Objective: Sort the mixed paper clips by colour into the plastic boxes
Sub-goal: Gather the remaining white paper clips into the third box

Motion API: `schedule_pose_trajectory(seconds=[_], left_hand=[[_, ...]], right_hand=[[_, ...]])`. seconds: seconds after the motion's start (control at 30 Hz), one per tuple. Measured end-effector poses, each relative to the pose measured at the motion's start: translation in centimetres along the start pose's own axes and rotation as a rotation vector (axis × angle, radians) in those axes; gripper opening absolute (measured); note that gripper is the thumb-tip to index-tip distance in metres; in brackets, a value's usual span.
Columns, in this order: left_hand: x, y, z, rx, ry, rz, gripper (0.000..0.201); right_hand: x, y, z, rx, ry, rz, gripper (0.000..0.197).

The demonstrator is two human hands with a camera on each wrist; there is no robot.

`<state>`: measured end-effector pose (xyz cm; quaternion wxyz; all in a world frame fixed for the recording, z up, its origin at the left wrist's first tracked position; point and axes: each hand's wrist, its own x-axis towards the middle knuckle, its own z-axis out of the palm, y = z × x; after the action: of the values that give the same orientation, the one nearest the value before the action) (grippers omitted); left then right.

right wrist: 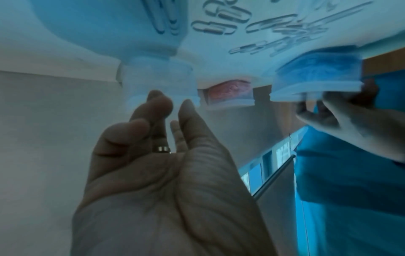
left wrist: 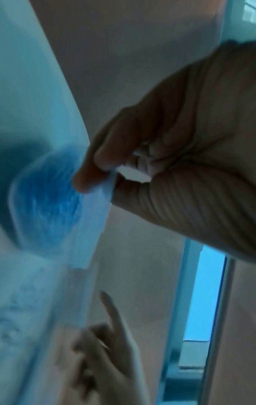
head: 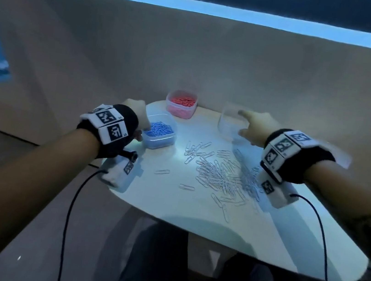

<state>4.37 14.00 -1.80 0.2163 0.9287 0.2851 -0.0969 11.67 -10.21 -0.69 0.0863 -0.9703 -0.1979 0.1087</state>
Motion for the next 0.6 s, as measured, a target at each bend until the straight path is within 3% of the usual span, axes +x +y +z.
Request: schedule_pose_trajectory(seconds=[0.03,0.17,0.3,0.47,0.6], left_hand=[[-0.2,0.2,-0.2,-0.049,0.01,0.014,0.01],[-0.6,1.6,-1.2,-0.233,0.065,0.086,0.013],[-0.4,4.9,-1.2,-0.517,-0.07,0.09,0.009],[-0.6,9.9,1.7,-0.676,-0.232,0.033,0.008],[-0.3,12.3,4.2,-0.771,-0.232,0.003,0.027]], right_hand=[[0.7,-0.6,0.0,-0.036,-0.021,-0.01,0.046],[2.4,-1.5,0.1,-0.191,-0.056,0.043,0.027],[1.8,-0.2,-0.6,-0.152,0.057,0.089,0.022],[-2.0,2.8,-2.2,-0.34,0.141,0.132,0.012],[-4.4,4.7,-3.2,-0.297,0.2,0.168,0.013]])
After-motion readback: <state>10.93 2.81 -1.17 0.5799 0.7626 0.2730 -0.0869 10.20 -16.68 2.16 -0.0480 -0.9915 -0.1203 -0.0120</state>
